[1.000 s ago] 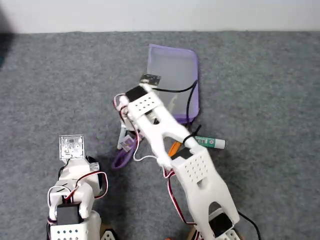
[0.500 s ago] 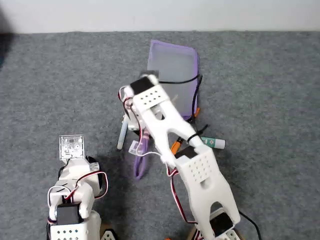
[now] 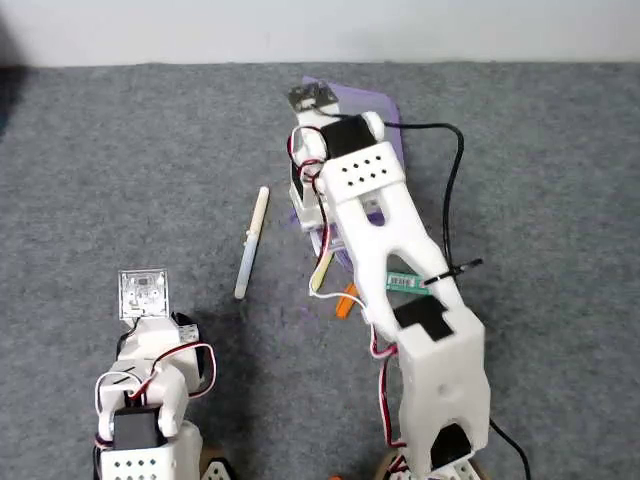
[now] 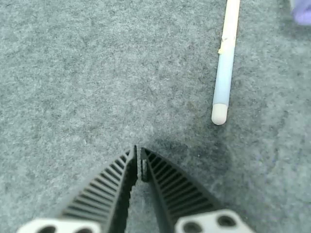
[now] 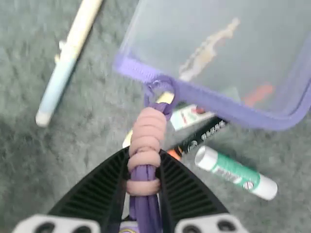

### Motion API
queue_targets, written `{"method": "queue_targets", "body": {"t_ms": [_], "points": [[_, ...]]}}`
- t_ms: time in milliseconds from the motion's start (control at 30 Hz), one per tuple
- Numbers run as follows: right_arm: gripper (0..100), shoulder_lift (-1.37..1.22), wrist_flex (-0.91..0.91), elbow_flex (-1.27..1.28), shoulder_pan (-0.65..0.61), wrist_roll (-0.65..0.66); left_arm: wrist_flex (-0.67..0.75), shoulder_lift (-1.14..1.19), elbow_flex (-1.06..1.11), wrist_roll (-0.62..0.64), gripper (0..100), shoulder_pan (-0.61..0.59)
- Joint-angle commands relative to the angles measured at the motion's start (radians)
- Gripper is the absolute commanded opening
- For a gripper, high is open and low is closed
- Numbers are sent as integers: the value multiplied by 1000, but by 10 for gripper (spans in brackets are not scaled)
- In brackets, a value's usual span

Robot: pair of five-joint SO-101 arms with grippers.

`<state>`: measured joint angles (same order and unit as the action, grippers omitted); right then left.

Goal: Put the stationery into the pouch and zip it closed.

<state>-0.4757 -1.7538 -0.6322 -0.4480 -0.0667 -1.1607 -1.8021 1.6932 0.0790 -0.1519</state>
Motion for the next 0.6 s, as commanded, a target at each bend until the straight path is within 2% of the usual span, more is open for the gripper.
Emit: {"method": "queue_targets", "body": {"t_ms": [0,300,467,567], "points": [[8,200,-42,181,2,14,9,-6,-10,-5,15,0],[8,455,-39,511,-18,-95,9,-6,-10,-5,15,0],[8,567,-39,555,-18,-87,9,-5,-10,-5,15,5],[8,616,-39,620,-18,-34,-37,-6,-10,-5,15,5]]}}
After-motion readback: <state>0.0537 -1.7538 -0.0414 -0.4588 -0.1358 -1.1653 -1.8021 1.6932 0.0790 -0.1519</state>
